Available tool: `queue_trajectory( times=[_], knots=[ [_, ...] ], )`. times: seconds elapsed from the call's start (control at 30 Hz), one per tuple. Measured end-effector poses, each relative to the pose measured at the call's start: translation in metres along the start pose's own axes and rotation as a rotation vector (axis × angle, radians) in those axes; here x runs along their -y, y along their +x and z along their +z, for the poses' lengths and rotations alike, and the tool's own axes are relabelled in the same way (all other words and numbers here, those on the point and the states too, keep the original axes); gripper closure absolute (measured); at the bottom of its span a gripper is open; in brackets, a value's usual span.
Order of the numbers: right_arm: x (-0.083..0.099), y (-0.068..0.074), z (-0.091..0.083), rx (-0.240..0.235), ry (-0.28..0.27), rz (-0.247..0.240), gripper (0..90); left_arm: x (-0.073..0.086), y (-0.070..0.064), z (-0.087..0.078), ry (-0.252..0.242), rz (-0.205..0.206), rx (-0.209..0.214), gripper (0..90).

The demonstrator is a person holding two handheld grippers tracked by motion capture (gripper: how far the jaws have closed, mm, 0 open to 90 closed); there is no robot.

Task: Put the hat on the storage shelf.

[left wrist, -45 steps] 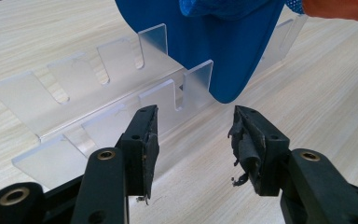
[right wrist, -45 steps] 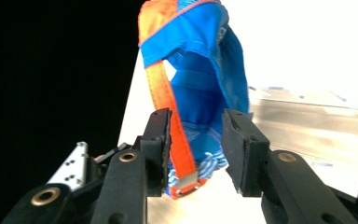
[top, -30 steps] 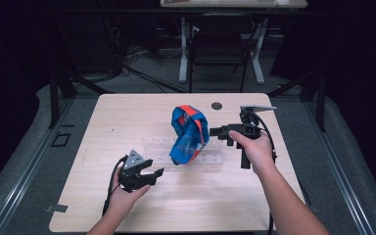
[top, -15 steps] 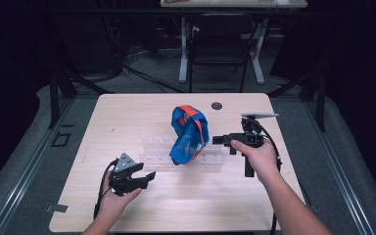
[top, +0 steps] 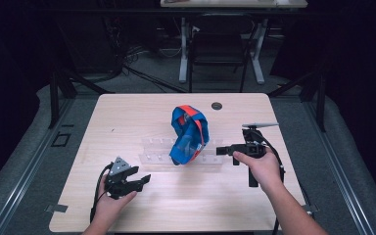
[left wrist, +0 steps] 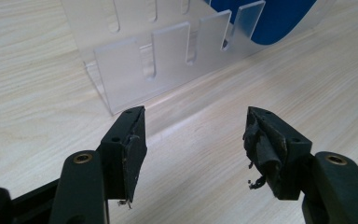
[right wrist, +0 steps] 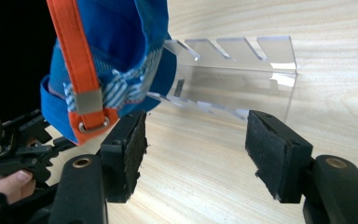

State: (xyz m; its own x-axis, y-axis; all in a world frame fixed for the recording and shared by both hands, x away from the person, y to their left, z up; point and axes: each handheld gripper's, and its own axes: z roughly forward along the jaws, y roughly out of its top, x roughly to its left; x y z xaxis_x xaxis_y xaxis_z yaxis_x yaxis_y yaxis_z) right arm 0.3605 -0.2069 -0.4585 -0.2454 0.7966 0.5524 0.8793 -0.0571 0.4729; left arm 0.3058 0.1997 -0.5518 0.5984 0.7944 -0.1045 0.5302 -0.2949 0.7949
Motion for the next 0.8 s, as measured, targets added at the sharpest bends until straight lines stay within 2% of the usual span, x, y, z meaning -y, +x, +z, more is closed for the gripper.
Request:
queue_trajectory(
  times=[0.1,0.4,0.8],
  knots=[
    [0.006,-0.002,0.0,0.019,0.012,-0.025,37.9,0.002,0.002,0.0,0.004,-0.007,-0.003,39.6],
    [0.026,-0.011,0.001,0.047,0.009,-0.03,38.5,0.005,0.005,0.001,0.0,-0.019,-0.007,39.6],
    [0.055,-0.027,0.005,0.052,-0.032,-0.043,38.5,0.007,0.003,0.002,0.007,-0.008,-0.003,39.6]
  ],
)
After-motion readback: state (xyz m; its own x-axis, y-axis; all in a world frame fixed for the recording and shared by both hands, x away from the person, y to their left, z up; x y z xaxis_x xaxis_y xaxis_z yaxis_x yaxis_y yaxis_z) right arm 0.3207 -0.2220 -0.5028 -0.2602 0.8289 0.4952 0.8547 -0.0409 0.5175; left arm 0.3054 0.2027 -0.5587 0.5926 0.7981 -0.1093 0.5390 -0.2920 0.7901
